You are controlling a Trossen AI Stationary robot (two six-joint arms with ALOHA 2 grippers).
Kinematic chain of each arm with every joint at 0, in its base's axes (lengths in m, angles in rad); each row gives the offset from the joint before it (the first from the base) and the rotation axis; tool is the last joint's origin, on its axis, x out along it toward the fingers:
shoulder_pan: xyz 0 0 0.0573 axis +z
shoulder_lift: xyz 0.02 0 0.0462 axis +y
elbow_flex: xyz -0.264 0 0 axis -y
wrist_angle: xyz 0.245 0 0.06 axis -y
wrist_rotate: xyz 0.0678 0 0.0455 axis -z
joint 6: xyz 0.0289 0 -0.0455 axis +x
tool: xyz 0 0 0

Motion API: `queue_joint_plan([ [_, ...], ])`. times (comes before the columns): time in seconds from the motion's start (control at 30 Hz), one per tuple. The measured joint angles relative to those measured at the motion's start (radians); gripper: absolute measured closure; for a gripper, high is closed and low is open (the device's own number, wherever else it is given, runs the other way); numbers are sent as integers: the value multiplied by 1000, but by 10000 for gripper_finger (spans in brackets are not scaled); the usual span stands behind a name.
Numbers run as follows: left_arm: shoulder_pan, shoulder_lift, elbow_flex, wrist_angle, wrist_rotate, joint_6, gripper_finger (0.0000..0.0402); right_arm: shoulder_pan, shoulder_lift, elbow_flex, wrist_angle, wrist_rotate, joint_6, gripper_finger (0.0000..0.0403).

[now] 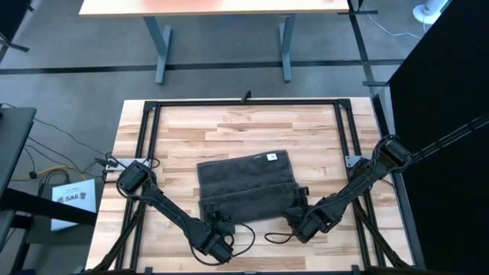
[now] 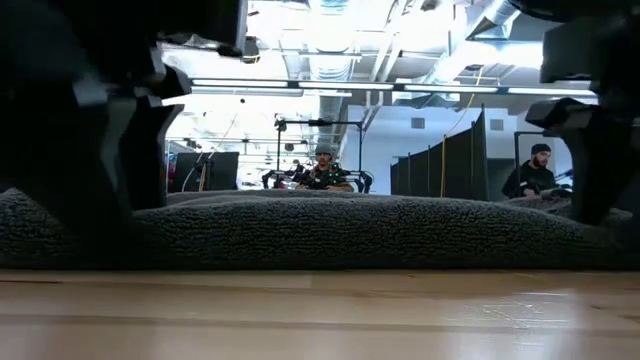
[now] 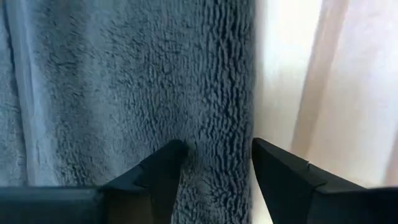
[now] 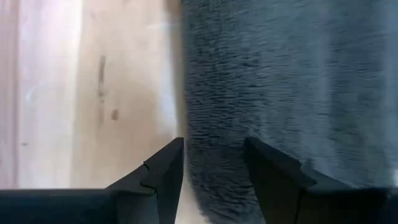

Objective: Roll towel
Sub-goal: Roll the black towel

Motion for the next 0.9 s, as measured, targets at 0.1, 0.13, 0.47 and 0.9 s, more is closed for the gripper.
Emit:
queue_joint_plan([
  [0.1,0,16,-1,-4,-16,-10,221,8,1,-17,5,1,0,243],
  [0.13,0,22,-2,-1,-20,-16,221,8,1,-23,9,3,0,243],
  [0.47,3,21,-60,36,-66,-75,328,2,-3,-97,87,2,2,290],
  [0.9,5,-58,-26,63,152,-80,383,61,-24,-62,93,-118,173,389],
])
